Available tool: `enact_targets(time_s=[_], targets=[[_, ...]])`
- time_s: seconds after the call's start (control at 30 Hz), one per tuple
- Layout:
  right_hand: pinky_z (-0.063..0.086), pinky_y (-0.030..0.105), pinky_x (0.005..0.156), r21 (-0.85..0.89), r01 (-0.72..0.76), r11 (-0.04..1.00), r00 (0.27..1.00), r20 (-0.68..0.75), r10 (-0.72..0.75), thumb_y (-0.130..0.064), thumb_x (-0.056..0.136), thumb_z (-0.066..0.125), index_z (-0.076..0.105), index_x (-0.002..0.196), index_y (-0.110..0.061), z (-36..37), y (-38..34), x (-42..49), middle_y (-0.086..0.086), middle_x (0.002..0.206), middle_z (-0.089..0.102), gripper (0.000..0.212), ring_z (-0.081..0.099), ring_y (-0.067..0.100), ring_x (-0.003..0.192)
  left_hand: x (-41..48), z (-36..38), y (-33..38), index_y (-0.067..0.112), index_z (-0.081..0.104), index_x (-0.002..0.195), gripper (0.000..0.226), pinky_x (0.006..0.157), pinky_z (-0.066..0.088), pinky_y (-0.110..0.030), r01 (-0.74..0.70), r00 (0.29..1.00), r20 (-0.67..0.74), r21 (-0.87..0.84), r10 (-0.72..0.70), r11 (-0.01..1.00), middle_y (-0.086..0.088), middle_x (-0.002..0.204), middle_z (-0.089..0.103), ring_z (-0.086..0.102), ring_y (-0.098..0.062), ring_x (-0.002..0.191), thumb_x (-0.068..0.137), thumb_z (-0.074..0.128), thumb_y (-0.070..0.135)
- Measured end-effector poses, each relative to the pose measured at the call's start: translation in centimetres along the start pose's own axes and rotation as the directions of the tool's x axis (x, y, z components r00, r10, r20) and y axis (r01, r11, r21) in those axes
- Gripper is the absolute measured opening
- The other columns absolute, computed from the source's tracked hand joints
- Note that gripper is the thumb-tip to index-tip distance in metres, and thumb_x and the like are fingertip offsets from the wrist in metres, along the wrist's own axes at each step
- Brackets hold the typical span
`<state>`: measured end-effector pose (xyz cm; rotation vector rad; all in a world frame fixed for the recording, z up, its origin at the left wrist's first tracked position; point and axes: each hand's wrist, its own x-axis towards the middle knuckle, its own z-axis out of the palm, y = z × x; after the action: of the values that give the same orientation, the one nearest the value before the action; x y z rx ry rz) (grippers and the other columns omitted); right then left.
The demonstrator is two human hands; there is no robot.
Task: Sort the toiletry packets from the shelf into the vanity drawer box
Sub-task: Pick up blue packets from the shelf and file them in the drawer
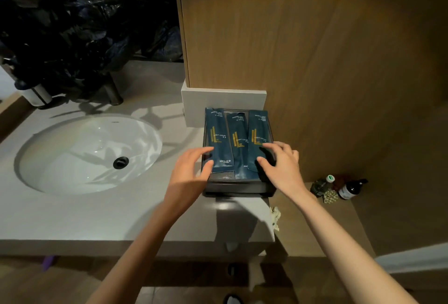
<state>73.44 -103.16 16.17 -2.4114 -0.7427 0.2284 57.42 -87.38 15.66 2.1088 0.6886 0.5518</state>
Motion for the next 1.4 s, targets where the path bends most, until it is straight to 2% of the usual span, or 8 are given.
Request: enact_targets(time_s=[0.13, 0.37, 0.47, 0.63, 0.87, 1.07, 1.23, 1.4], targets=[[0.022, 0.018, 0.103, 0.012, 0.132, 0.991, 0.991, 0.031, -0.132, -0.024, 0.094, 0.056, 0.056, 0.130, -0.023, 0.0, 1.6, -3.6, -0.004, 0.137, 0.052, 0.036, 0.041, 0.015, 0.130, -4.5, -0.7, -1.5, 0.028, 0.066, 0.102, 0.015, 0.076, 0.049, -0.015, 0.167, 0.986, 0.027, -0.218, -0.165, 0.962, 0.012, 0.100, 0.067, 0.065, -0.004, 0.089, 0.092, 0.059, 0.020], [0.024, 0.032, 0.116, -0.169, 0.245, 0.955, 0.967, 0.108, -0.229, -0.028, 0.098, 0.049, 0.048, 0.138, -0.029, 2.0, 3.1, -6.2, -0.009, 0.147, 0.044, 0.041, 0.031, 0.011, 0.140, -6.8, 2.5, -3.5, 0.019, 0.061, 0.109, 0.018, 0.084, 0.050, -0.027, 0.580, 0.801, 0.463, -0.448, -0.379, 0.680, -0.003, 0.108, 0.066, 0.065, -0.017, 0.098, 0.096, 0.050, 0.023], [0.024, 0.033, 0.118, -0.223, 0.257, 0.940, 0.964, 0.122, -0.235, -0.032, 0.098, 0.046, 0.045, 0.140, -0.031, 2.2, 3.2, -6.2, -0.010, 0.149, 0.042, 0.041, 0.030, 0.012, 0.142, -5.3, 4.6, -3.2, 0.022, 0.055, 0.091, 0.013, 0.083, 0.047, -0.029, 0.719, 0.695, 0.597, -0.575, -0.401, 0.389, 0.000, 0.099, 0.059, 0.059, -0.014, 0.094, 0.093, 0.050, 0.034], [0.025, 0.032, 0.117, -0.267, 0.273, 0.924, 0.960, 0.131, -0.246, -0.034, 0.099, 0.043, 0.045, 0.140, -0.033, 2.1, 3.3, -6.2, -0.010, 0.149, 0.042, 0.041, 0.031, 0.011, 0.142, -3.6, 6.4, -3.5, 0.000, 0.047, 0.128, 0.059, 0.100, 0.042, -0.039, 0.718, 0.598, 0.658, -0.694, -0.458, -0.060, -0.014, 0.141, 0.048, 0.048, -0.028, 0.129, 0.092, 0.051, 0.046], [0.033, 0.034, 0.112, -0.266, 0.256, 0.929, 0.964, 0.144, -0.224, -0.042, 0.100, 0.037, 0.046, 0.139, -0.034, 1.9, 3.0, -6.0, -0.011, 0.149, 0.041, 0.041, 0.029, 0.010, 0.142, -3.9, 6.0, -2.5, 0.003, 0.031, 0.143, 0.101, 0.090, 0.050, -0.041, 0.741, 0.580, 0.645, -0.671, -0.497, -0.005, -0.015, 0.146, 0.044, 0.054, -0.029, 0.123, 0.068, 0.067, 0.060], [0.034, 0.035, 0.111, -0.243, 0.260, 0.935, 0.961, 0.164, -0.224, -0.042, 0.101, 0.035, 0.047, 0.138, -0.034, 1.7, 3.1, -5.7, -0.010, 0.149, 0.042, 0.040, 0.030, 0.011, 0.142, -7.8, 5.9, -3.1, 0.002, 0.044, 0.131, 0.083, 0.092, 0.048, -0.036, 0.824, 0.554, 0.663, -0.521, -0.503, 0.221, -0.009, 0.123, 0.060, 0.062, -0.022, 0.110, 0.083, 0.042, 0.070], [0.033, 0.037, 0.111, -0.241, 0.255, 0.936, 0.960, 0.175, -0.217, -0.040, 0.101, 0.036, 0.047, 0.138, -0.033, 1.6, 3.0, -5.6, -0.010, 0.149, 0.041, 0.040, 0.030, 0.013, 0.142, -10.7, 5.1, -3.3, 0.015, 0.060, 0.093, 0.043, 0.079, 0.048, -0.032, 0.835, 0.542, 0.681, -0.505, -0.493, 0.221, 0.006, 0.057, 0.066, 0.066, -0.022, 0.092, 0.089, 0.047, 0.056], [0.038, 0.045, 0.111, -0.237, 0.256, 0.937, 0.958, 0.189, -0.214, -0.039, 0.101, 0.037, 0.048, 0.138, -0.033, 1.7, 3.0, -5.4, -0.007, 0.149, 0.043, 0.039, 0.032, 0.016, 0.141, -12.1, 4.2, -3.0, 0.019, 0.053, 0.064, 0.041, 0.076, 0.048, -0.030, 0.856, 0.512, 0.695, -0.465, -0.506, 0.227, 0.004, 0.056, 0.056, 0.068, -0.020, 0.089, 0.088, 0.052, 0.052]])
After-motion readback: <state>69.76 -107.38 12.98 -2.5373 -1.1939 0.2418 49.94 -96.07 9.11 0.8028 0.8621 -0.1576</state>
